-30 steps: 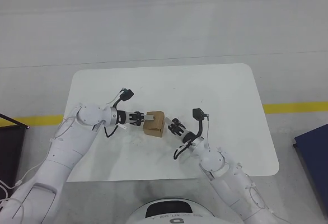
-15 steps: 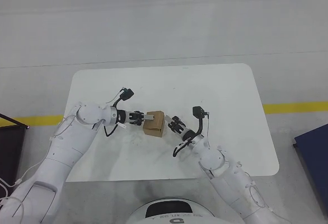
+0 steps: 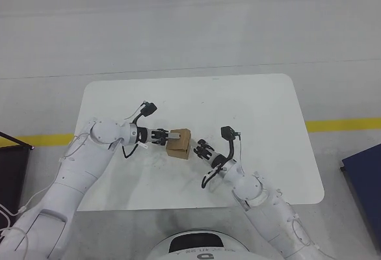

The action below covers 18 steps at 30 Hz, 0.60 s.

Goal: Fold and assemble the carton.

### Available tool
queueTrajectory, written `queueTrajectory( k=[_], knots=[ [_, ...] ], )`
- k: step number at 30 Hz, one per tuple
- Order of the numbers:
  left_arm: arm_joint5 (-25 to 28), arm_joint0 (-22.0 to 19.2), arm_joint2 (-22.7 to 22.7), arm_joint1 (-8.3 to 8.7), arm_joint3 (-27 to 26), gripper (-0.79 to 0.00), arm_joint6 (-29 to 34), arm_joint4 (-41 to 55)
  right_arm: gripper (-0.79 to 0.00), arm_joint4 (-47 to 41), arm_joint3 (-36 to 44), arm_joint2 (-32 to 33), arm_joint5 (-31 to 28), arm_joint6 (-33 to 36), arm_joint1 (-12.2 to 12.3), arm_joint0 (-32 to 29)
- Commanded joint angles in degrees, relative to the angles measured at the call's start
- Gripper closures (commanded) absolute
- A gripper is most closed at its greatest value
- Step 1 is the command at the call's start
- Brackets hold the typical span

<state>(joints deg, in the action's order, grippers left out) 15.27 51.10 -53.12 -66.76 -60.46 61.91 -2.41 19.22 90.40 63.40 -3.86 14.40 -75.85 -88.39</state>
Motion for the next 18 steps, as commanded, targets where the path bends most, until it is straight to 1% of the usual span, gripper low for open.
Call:
queueTrajectory(
  k=[1,2,5,6,9,12,16,18],
  knots=[
    [0.02,-0.04,0.09,-0.03,0.07,-0.659,-0.01,0.06,-0.391,0.0,-0.35,-0.35,0.09,0.12,-0.07,0.47],
    [0.03,-0.05,0.14,-0.04,0.1,-0.643,-0.05,0.07,-0.391,0.03,-0.5,-0.48,0.18,0.16,-0.09,0.67],
    [0.08,-0.06,0.25,-0.09,0.16,-0.637,-0.26,0.18,-0.391,0.26,-0.96,-0.79,0.61,0.33,-0.14,1.25],
    [0.08,-0.07,0.29,-0.1,0.17,-0.646,-0.29,0.19,-0.391,0.44,-1.1,-0.87,0.82,0.35,-0.15,1.43],
    [0.09,-0.1,0.37,-0.11,0.22,-0.628,-0.34,0.21,-0.391,0.58,-1.38,-1.03,1.18,0.12,-0.19,1.73],
    [0.0,-0.12,0.42,-0.13,0.31,-0.643,-0.29,0.4,-0.397,1.08,-1.47,-1.2,1.49,0.77,-0.15,1.98],
    [0.0,-0.18,0.55,-0.15,0.39,-0.64,-0.24,0.36,-0.413,1.55,-1.41,-1.59,1.4,1.4,-0.13,2.22],
    [-0.01,-0.18,0.64,-0.16,0.41,-0.64,-0.21,0.27,-0.406,1.89,-1.43,-1.79,1.56,1.45,-0.14,2.36]
  ],
)
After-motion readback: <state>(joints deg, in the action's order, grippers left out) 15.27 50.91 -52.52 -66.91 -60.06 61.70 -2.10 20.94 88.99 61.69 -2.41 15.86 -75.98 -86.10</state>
